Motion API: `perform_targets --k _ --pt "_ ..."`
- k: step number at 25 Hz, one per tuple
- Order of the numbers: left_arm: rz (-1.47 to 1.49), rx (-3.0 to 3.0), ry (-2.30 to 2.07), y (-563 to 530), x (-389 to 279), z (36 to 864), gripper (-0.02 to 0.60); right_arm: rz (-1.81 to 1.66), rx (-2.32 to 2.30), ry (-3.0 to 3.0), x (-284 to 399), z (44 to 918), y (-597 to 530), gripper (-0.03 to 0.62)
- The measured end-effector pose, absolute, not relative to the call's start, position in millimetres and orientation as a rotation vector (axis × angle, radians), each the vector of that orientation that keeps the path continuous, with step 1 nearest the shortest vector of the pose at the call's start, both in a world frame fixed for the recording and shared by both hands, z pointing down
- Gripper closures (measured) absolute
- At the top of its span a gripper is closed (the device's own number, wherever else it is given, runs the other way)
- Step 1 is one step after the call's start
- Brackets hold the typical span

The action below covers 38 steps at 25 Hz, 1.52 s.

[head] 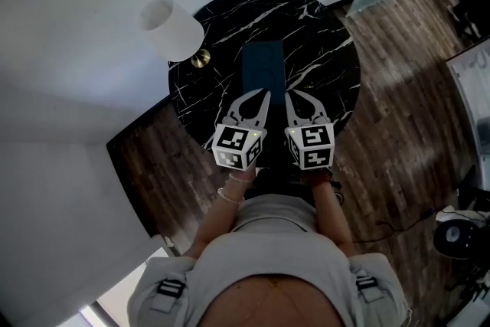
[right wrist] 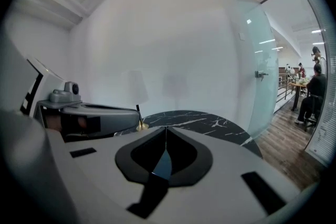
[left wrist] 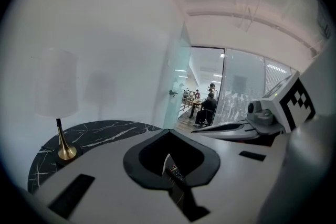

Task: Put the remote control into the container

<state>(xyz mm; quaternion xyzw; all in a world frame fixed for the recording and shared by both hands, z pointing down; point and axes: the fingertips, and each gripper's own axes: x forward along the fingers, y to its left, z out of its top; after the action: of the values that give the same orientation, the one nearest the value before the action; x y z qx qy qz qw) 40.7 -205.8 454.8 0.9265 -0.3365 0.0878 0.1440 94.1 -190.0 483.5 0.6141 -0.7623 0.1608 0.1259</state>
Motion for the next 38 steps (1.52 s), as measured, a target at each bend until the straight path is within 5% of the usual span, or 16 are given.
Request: perform_targets --k 15,38 --pt "0.328 2.615 -0.968 -216.0 45.0 485.8 0.58 0.636 1.635 -2.009 155.6 590.8 -190.1 0.579" --pt "0.357 2.524 -1.054 -228.0 15.2 503.4 0.58 0.823 1.572 -1.742 193.7 718.6 -200.8 0.326"
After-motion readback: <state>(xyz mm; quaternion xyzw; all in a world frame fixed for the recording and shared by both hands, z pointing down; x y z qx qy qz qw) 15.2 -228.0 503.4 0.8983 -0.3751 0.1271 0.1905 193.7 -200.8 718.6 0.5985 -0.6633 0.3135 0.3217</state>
